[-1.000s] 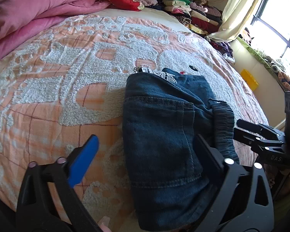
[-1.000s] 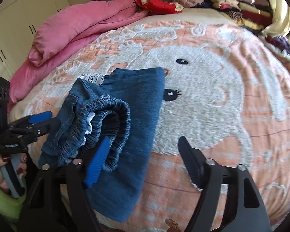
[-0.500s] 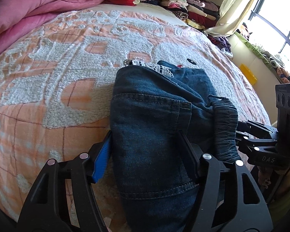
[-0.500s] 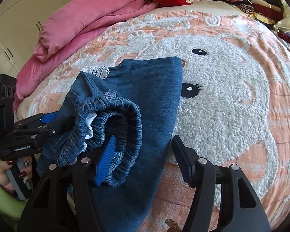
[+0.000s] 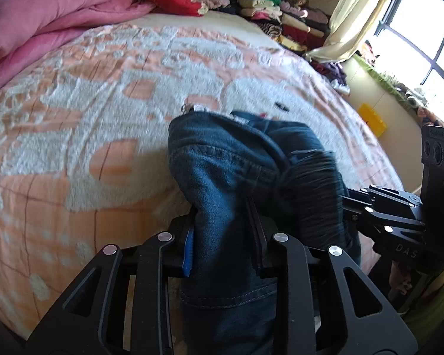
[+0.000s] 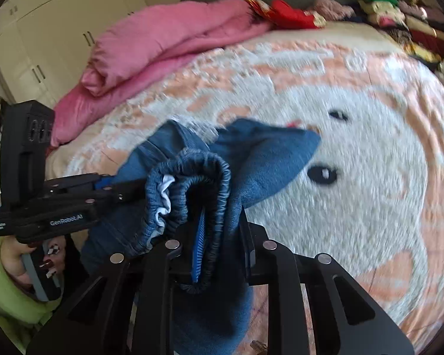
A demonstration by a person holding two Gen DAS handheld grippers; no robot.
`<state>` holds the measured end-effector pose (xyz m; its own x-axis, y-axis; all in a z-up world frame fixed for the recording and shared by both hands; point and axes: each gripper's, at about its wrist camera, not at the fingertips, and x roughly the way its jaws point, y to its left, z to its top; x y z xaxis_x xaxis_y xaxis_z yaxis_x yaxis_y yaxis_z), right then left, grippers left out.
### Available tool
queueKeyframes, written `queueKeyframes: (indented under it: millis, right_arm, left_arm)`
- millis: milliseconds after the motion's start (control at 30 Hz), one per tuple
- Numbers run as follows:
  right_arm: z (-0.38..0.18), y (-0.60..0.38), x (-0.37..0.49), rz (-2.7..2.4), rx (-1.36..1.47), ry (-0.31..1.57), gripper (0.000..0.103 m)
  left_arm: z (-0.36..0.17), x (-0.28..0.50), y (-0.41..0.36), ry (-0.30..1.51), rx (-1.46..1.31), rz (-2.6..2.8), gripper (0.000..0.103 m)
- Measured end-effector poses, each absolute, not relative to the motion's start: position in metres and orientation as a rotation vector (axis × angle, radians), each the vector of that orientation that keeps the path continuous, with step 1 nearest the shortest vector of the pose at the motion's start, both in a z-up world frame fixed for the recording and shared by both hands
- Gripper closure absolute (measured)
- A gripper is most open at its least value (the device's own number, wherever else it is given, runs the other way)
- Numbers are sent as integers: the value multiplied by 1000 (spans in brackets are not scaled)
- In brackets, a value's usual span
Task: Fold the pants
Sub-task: 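Fold the waistband end over the stack with the right tool and release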
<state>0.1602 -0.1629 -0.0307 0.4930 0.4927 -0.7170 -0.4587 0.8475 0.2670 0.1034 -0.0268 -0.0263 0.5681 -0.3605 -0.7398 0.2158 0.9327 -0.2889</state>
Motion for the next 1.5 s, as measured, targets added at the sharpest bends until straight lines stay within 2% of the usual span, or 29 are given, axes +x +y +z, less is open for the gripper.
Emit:
queueKeyframes:
  millis: [400, 933, 1100, 1167, 1267, 1333, 1500]
  right_arm:
    - [-4, -144, 201, 561, -18, 813, 84]
    - [-17, -144, 227, 501, -44, 850, 82]
    - [-30, -155, 226, 457, -23, 892, 81]
    - [-35, -159, 226, 445, -9, 912, 74]
    - [-45, -163, 226, 422, -6, 943, 70]
    - [-54, -165, 227, 390, -8, 969, 63]
    - [-60, -168, 228, 380, 12, 980, 62]
  left_arm:
    - [4, 141, -26, 824, -155, -307, 82]
    - [-9, 161, -21, 844, -146, -269, 82]
    - [-18, 161, -18, 862, -142, -256, 77]
    - [-22, 161, -17, 872, -144, -250, 75]
    - [-29, 162, -15, 886, -142, -239, 71]
    - [-33, 163, -15, 894, -143, -236, 68]
    - [-40, 164, -14, 909, -150, -231, 65]
